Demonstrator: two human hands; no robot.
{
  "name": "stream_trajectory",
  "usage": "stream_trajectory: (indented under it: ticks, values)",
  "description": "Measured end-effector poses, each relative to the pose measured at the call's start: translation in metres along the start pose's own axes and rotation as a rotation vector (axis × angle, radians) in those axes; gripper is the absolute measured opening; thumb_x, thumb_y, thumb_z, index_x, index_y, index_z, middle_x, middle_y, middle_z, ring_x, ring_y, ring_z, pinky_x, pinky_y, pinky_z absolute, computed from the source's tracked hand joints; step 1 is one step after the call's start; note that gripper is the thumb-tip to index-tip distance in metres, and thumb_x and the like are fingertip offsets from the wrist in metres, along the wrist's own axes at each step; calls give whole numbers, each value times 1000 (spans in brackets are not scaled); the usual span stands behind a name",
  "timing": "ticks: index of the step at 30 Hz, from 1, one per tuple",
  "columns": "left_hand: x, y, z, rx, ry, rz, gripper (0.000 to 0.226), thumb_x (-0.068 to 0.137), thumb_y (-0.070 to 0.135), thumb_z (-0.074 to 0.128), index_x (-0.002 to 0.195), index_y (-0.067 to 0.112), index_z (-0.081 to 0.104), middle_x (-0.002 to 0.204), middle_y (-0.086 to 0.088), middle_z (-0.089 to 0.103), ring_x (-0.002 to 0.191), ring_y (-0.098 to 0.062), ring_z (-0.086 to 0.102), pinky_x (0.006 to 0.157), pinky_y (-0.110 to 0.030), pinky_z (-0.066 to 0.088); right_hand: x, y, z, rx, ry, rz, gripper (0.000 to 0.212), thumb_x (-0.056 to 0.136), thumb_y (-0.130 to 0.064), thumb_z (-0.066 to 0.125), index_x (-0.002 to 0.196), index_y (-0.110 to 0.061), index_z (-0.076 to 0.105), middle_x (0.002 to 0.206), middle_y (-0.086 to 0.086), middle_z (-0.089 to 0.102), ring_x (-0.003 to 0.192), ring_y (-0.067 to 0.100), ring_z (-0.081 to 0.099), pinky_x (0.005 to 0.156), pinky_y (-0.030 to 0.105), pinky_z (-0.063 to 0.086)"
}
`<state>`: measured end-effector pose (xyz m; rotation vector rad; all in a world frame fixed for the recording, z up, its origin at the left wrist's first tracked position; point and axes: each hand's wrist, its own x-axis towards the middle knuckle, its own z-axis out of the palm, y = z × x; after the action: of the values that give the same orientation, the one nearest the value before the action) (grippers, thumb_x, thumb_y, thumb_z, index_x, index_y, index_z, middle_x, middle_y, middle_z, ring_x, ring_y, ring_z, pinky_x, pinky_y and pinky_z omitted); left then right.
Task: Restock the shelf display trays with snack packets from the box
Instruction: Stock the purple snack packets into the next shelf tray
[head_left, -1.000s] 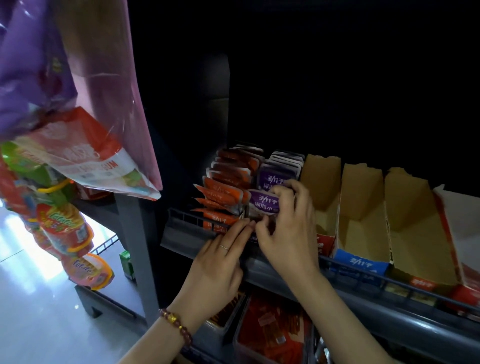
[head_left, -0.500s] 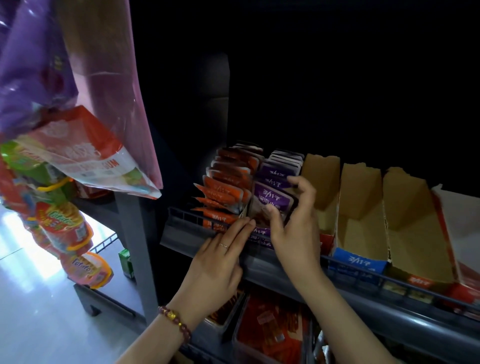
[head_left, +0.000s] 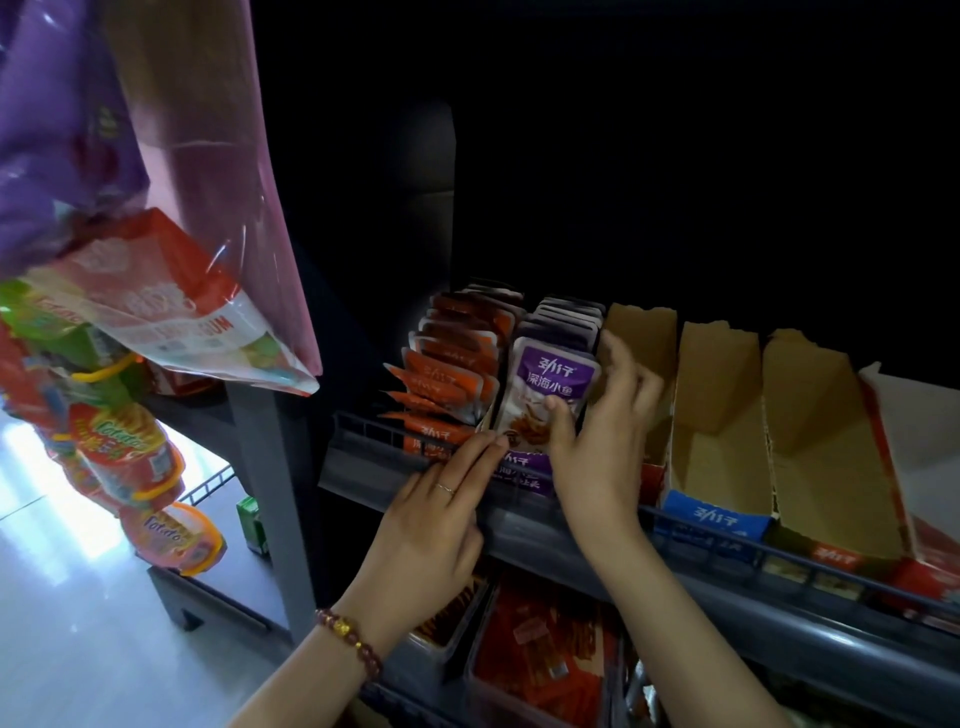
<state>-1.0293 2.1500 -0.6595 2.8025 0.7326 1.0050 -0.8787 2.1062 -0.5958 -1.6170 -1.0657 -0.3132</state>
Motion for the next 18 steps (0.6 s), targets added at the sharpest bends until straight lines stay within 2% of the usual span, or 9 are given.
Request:
stream_trajectory:
  ticks: [2, 7, 10, 13, 15, 18]
  values:
    - [0, -1, 1, 1, -2, 0, 74, 83, 20, 37, 152, 26, 11, 156, 10, 14, 130, -9, 36, 104, -20, 26, 2, -1, -2, -9, 28, 12, 61, 82, -12, 71, 134, -19, 39, 127, 3, 36, 110, 4, 37, 84, 11, 38]
    - [0, 0, 1, 7, -5, -11, 74, 82, 18, 36, 151, 25, 11, 156, 10, 14, 130, -10, 36, 105, -20, 24, 3, -4, 2, -104, -86, -88, 53, 87, -17, 66, 129, -30, 37, 112, -3, 56, 101, 13, 50, 75, 26, 43]
    - [1, 1, 1, 5, -3, -19, 75, 82, 19, 36, 152, 27, 9, 156, 12, 12, 131, -10, 34, 106, -18, 20, 5, -3, 4, -138, -62, -109, 53, 88, -20, 64, 132, -28, 36, 111, 0, 57, 100, 16, 53, 70, 28, 47]
    - [0, 1, 2, 2, -2, -19, 74, 82, 19, 35, 152, 25, 11, 157, 10, 14, 130, -11, 35, 105, -18, 22, 5, -2, 5, -131, -64, -100, 54, 88, -21, 64, 134, -27, 37, 113, 3, 49, 97, 18, 52, 67, 27, 47]
    - [-1, 1, 2, 0, 2, -20, 73, 82, 18, 35, 152, 23, 13, 157, 8, 15, 130, -12, 37, 104, -20, 25, 5, -1, 7, -110, -69, -125, 58, 85, -17, 67, 135, -26, 39, 121, 6, 39, 102, 20, 51, 72, 27, 51]
    - [-1, 1, 2, 1, 6, -23, 72, 83, 18, 36, 151, 22, 15, 157, 7, 16, 131, -12, 38, 104, -21, 26, 4, 0, 8, -150, -85, -210, 62, 82, -13, 70, 135, -24, 40, 136, 10, 31, 121, 25, 44, 90, 35, 51]
